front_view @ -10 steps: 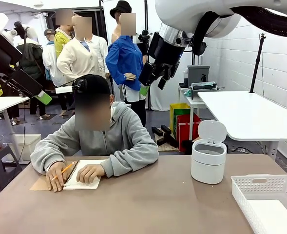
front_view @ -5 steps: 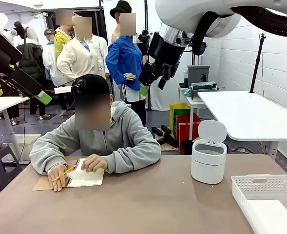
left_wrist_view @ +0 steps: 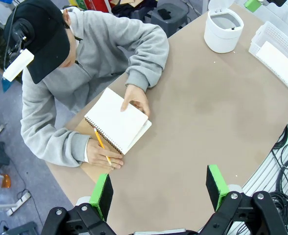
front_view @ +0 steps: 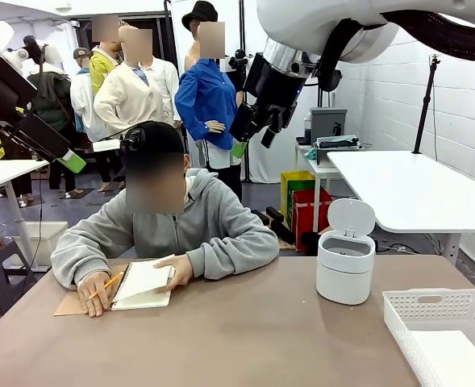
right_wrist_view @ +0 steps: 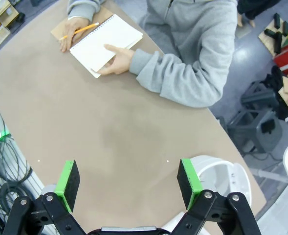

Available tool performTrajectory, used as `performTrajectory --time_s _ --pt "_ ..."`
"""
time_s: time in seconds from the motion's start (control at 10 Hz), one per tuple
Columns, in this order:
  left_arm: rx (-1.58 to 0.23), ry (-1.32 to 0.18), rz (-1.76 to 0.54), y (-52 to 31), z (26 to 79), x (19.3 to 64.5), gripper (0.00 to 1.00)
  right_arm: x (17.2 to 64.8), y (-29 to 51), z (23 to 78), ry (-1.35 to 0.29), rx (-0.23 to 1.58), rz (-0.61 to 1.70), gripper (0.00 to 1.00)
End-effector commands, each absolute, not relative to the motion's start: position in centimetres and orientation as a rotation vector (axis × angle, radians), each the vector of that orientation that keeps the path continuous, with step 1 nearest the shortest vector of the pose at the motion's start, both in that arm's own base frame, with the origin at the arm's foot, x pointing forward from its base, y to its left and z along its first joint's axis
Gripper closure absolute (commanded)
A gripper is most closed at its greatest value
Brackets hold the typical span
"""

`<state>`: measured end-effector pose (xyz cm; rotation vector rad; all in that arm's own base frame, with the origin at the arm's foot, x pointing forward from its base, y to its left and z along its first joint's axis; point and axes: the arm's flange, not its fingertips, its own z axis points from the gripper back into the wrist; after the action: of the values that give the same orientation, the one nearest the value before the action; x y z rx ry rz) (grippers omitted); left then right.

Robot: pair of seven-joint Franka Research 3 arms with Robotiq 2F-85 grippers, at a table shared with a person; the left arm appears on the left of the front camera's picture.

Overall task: Sort the paper based on its condition.
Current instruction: If a person hands you a paper, place it in the Organizing basket , and if it's crumpled, put it in the Trash can.

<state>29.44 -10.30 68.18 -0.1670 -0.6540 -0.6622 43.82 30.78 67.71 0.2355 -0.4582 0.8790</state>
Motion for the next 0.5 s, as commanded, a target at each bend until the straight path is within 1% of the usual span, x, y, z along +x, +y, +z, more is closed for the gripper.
performTrajectory --time_s 0.0,0.4 --pt "-0.165 -0.655 -0.661 -10.27 68.19 29.42 0.00 43.74 30.71 67.83 -0.449 0.250 0.876 0.00" --pt "-0.165 -0.655 -0.661 -10.27 68.19 29.42 0.00 43.74 30.71 67.83 -0.449 0.250 0.876 0.00"
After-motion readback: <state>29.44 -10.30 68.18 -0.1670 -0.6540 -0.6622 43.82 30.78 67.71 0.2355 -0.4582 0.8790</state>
